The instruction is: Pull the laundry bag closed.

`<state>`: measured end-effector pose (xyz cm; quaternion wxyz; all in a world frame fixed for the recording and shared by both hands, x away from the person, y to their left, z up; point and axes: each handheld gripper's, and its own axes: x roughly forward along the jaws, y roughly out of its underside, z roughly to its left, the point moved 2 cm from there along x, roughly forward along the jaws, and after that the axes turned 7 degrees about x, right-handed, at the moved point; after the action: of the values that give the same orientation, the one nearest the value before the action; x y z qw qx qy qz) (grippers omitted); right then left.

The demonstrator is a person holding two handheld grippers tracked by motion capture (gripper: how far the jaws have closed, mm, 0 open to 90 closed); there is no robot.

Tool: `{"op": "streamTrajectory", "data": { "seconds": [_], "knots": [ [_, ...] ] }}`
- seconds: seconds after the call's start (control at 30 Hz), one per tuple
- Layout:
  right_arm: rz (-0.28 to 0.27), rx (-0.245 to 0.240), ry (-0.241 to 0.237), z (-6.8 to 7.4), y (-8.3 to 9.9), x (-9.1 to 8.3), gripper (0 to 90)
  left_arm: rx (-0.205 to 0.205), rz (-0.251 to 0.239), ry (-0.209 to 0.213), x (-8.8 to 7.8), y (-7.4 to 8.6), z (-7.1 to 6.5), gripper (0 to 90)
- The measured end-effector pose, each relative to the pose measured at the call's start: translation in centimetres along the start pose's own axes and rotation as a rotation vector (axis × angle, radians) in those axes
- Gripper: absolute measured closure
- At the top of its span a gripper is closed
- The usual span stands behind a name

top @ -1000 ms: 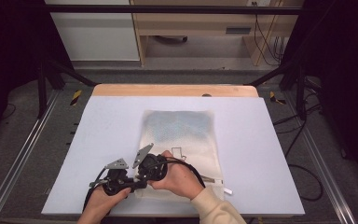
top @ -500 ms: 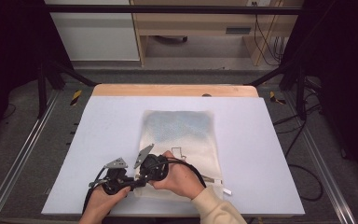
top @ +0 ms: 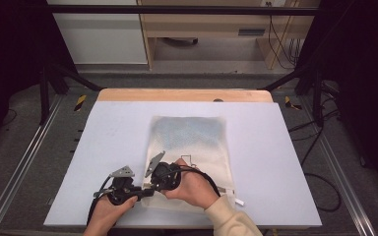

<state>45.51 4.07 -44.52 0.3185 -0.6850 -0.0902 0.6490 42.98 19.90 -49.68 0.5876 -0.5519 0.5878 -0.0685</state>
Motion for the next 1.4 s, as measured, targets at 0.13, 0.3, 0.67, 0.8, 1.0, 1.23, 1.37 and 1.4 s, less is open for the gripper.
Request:
{"op": "streamTrajectory", "data": {
  "seconds": [0.13,0.3,0.67,0.8,1.0,1.23,1.37,1.4],
  "knots": [
    [0.005,-0.002,0.001,0.0,0.1,0.0,82.1,0.005,0.001,-0.003,0.0,0.0,0.0,84.9],
    [0.007,-0.010,-0.001,0.0,0.1,-0.1,82.1,0.008,0.002,-0.006,0.0,0.0,0.0,84.8],
    [0.010,-0.011,-0.003,0.0,0.2,-0.1,82.1,0.014,0.008,-0.004,0.1,0.0,-0.1,84.9],
    [0.010,-0.010,-0.007,0.0,0.3,-0.2,82.1,0.019,0.007,-0.004,0.1,0.0,-0.1,84.9],
    [0.013,-0.007,-0.004,0.0,0.6,-0.4,82.1,0.025,0.005,-0.002,0.1,0.0,-0.2,84.9],
    [0.012,0.006,-0.011,-0.2,0.9,-0.6,82.1,0.023,0.000,0.005,0.2,-0.1,-0.4,84.9],
    [0.021,0.007,-0.012,-0.4,1.1,-0.5,82.1,0.024,-0.002,0.005,0.2,0.0,-0.3,84.8],
    [0.022,0.009,-0.011,-0.4,1.2,-0.5,82.1,0.023,-0.004,0.007,0.2,0.0,-0.3,84.8]
  ]
}}
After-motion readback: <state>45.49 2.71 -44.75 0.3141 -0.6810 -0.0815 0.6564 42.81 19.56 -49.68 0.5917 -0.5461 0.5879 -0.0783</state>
